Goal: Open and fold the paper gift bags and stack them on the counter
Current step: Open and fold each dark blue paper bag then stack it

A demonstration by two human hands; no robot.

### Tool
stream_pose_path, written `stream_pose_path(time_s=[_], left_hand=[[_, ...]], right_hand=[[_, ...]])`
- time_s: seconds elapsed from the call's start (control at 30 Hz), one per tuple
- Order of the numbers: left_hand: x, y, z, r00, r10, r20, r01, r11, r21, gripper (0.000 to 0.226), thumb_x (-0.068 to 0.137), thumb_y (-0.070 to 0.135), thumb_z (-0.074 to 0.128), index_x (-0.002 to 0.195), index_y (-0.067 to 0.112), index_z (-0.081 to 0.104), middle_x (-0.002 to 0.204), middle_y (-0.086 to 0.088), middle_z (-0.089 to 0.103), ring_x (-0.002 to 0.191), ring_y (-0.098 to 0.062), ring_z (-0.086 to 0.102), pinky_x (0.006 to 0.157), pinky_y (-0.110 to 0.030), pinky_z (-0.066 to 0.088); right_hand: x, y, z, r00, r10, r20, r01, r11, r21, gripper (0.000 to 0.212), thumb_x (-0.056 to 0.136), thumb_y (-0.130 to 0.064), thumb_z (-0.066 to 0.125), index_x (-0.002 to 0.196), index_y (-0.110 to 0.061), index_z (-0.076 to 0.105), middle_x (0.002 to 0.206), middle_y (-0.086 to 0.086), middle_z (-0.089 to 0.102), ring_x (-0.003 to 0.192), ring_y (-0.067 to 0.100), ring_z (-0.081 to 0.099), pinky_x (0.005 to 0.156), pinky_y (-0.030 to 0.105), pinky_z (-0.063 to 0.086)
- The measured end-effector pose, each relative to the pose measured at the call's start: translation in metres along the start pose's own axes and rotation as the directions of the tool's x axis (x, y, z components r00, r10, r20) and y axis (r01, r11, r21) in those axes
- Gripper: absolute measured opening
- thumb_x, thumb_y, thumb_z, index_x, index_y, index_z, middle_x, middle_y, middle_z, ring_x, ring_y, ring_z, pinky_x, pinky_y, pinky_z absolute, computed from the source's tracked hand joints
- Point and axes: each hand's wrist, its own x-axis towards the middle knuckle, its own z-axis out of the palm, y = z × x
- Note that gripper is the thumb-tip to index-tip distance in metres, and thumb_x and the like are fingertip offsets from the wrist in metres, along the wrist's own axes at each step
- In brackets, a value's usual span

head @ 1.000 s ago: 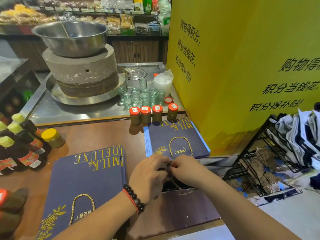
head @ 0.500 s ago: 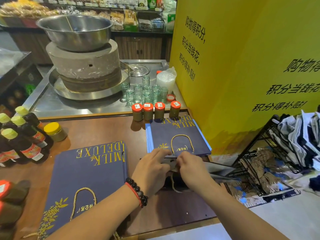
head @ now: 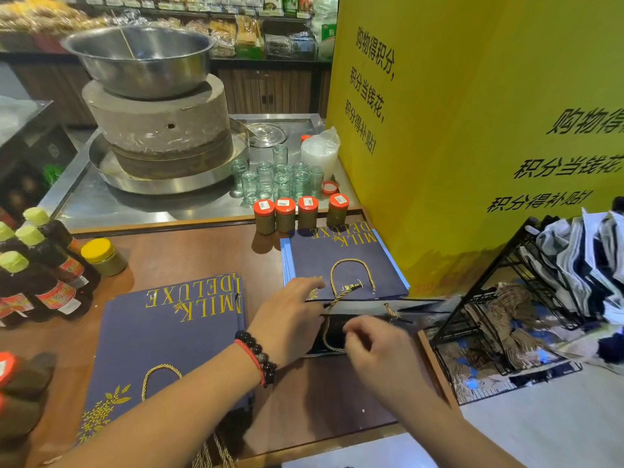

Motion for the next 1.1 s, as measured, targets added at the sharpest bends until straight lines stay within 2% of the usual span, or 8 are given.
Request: stream_pose_path(time_s=[0.13,0.23,0.33,0.47,0.67,0.97,1.03,1.1], left_hand=[[-0.003,-0.005,-0.001,1.0,0.005,-0.015,-0.005,0.999,-0.043,0.005,0.077,0.017,0.074,0.081,0.02,0.073,0.124,-0.001,0.057,0.107,-0.019,0.054,0.064,-0.031,0.052],[-0.006,-0.008,-0.003,1.0,0.015,-0.007,-0.016,0.999,-0.032,0.008,0.077,0.018,0.073,0.084,0.021,0.071,0.124,-0.001,0.056,0.109,-0.02,0.052,0.064,-0.032,0.053],[-0.007,-0.01,-0.003,1.0,0.0,-0.009,0.0,1.0,-0.02,0.009,0.076,0.016,0.073,0.084,0.018,0.069,0.119,-0.002,0.058,0.106,-0.022,0.054,0.064,-0.036,0.056],[-0.005,-0.009,-0.004,1.0,-0.012,-0.027,0.012,1.0,-0.016,0.008,0.077,0.015,0.069,0.081,0.016,0.062,0.114,0.0,0.058,0.097,-0.023,0.057,0.061,-0.035,0.054],[0.001,-0.002,-0.008,0.996,-0.08,-0.051,0.079,0.997,-0.016,0.022,0.076,0.014,0.073,0.091,0.018,0.058,0.1,0.005,0.059,0.086,-0.018,0.059,0.057,-0.026,0.045],[0.005,0.001,-0.005,0.992,-0.085,-0.093,0.089,0.995,0.038,0.024,0.063,0.009,0.084,0.082,0.015,0.07,0.094,0.002,0.064,0.074,-0.018,0.063,0.05,-0.023,0.044],[0.005,0.0,-0.004,0.992,-0.078,-0.098,0.083,0.995,0.046,0.024,0.063,0.009,0.084,0.081,0.014,0.07,0.095,0.001,0.065,0.074,-0.02,0.064,0.05,-0.027,0.048],[0.006,-0.003,-0.003,0.992,-0.073,-0.1,0.078,0.996,0.042,0.023,0.064,0.009,0.083,0.082,0.014,0.07,0.097,0.0,0.064,0.074,-0.022,0.064,0.051,-0.029,0.049]], right_hand=[[-0.009,0.011,0.038,0.965,0.122,0.23,-0.13,0.991,0.021,0.027,0.09,-0.028,0.059,0.116,-0.02,0.061,0.112,-0.005,0.062,0.105,0.011,0.057,0.09,0.028,0.047],[-0.004,0.009,0.048,0.945,0.211,0.251,-0.263,0.945,0.195,0.015,0.09,-0.029,0.063,0.104,-0.022,0.064,0.1,-0.008,0.066,0.095,0.007,0.06,0.081,0.022,0.047],[0.003,0.005,0.052,0.924,0.249,0.289,-0.353,0.848,0.395,0.013,0.089,-0.026,0.066,0.101,-0.023,0.071,0.094,-0.009,0.073,0.091,0.002,0.065,0.085,0.028,0.053],[0.0,0.0,0.056,0.93,0.218,0.297,-0.33,0.85,0.411,0.014,0.09,-0.025,0.064,0.079,-0.016,0.068,0.069,0.002,0.067,0.063,0.008,0.056,0.065,0.035,0.05],[-0.013,-0.002,0.061,0.95,0.074,0.302,-0.125,0.98,0.154,0.011,0.083,-0.026,0.061,0.084,-0.017,0.068,0.078,-0.001,0.067,0.079,0.012,0.061,0.074,0.03,0.052],[-0.018,0.009,0.045,0.923,-0.176,0.343,0.25,0.951,-0.185,0.04,0.089,-0.045,0.039,0.096,-0.017,0.067,0.094,-0.004,0.062,0.093,0.012,0.052,0.082,0.031,0.047],[-0.013,0.007,0.037,0.894,-0.262,0.363,0.367,0.893,-0.259,0.041,0.086,-0.048,0.038,0.084,-0.02,0.068,0.084,-0.005,0.062,0.084,0.013,0.054,0.073,0.034,0.05],[-0.003,0.005,0.025,0.898,-0.369,0.238,0.429,0.856,-0.289,0.032,0.083,-0.044,0.049,0.065,-0.021,0.062,0.066,-0.007,0.058,0.066,0.015,0.053,0.055,0.035,0.048]])
